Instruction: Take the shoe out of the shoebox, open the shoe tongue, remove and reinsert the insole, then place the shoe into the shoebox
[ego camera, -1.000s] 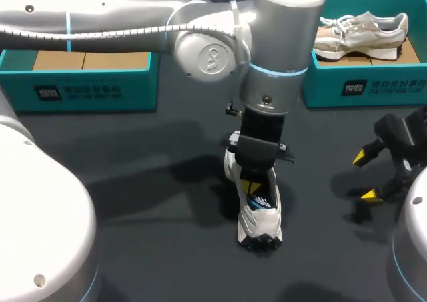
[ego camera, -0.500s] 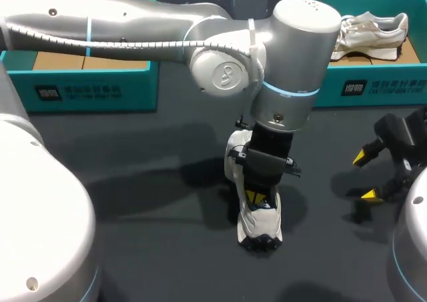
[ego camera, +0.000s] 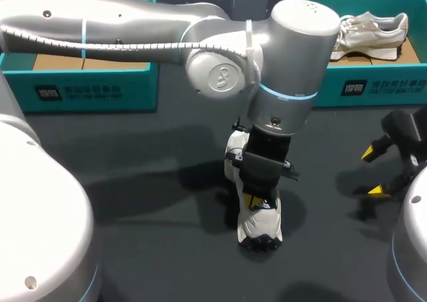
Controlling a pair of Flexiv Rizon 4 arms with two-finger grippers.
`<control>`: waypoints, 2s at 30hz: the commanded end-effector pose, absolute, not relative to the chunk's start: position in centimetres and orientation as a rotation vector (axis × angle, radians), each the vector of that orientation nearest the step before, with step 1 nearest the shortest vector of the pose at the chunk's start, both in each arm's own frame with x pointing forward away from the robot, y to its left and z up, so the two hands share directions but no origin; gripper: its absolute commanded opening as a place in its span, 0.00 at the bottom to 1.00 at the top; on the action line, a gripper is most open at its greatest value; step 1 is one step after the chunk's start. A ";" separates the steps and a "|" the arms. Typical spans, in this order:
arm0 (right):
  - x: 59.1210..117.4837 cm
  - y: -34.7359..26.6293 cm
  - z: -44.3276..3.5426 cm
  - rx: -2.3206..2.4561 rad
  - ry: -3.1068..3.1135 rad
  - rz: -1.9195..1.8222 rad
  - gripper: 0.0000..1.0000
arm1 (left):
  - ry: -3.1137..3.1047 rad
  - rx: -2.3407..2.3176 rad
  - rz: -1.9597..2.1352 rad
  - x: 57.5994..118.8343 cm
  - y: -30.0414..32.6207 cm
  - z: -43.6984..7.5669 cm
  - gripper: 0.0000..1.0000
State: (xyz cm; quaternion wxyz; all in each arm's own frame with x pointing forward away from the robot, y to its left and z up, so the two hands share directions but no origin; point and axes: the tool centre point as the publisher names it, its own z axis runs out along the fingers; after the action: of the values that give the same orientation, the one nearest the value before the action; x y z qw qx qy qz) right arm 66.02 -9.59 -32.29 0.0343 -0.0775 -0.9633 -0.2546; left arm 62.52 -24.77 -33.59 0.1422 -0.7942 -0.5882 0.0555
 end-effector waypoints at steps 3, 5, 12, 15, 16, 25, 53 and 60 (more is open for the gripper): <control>65.5 -10.1 -32.2 -0.252 -2.966 -0.785 1.00 | -1.704 -2.271 0.173 62.6 -25.4 -35.7 0.00; 65.5 -10.2 -32.3 -0.254 -2.965 -0.786 1.00 | -1.704 -2.265 0.175 62.7 -25.6 -36.1 0.00; 65.3 -10.5 -32.4 -0.269 -2.966 -0.790 1.00 | -1.729 -2.286 0.171 62.8 -25.7 -34.8 0.00; 65.3 -10.5 -32.4 -0.274 -2.965 -0.792 1.00 | -1.748 -2.292 0.181 62.9 -25.8 -34.5 0.00; 65.3 -10.5 -32.4 -0.276 -2.965 -0.794 1.00 | -1.751 -2.295 0.190 62.8 -26.0 -34.4 0.00; 65.4 -10.5 -32.7 -0.282 -2.957 -0.801 1.00 | -1.776 -2.277 0.234 62.0 -27.1 -37.1 0.00; 65.4 -10.7 -32.9 -0.294 -2.954 -0.805 1.00 | -1.836 -2.226 0.147 61.8 -27.0 -39.4 0.00; 65.4 -10.7 -32.9 -0.294 -2.954 -0.805 1.00 | -1.866 -2.256 0.064 62.3 -26.4 -36.5 0.00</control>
State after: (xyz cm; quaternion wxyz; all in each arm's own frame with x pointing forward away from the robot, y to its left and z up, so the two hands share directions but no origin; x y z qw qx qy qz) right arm 65.54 -10.75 -32.86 0.0342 -0.0949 -0.9594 -0.2633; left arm 62.47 -26.95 -38.32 0.1139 -0.7652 -0.6329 0.0319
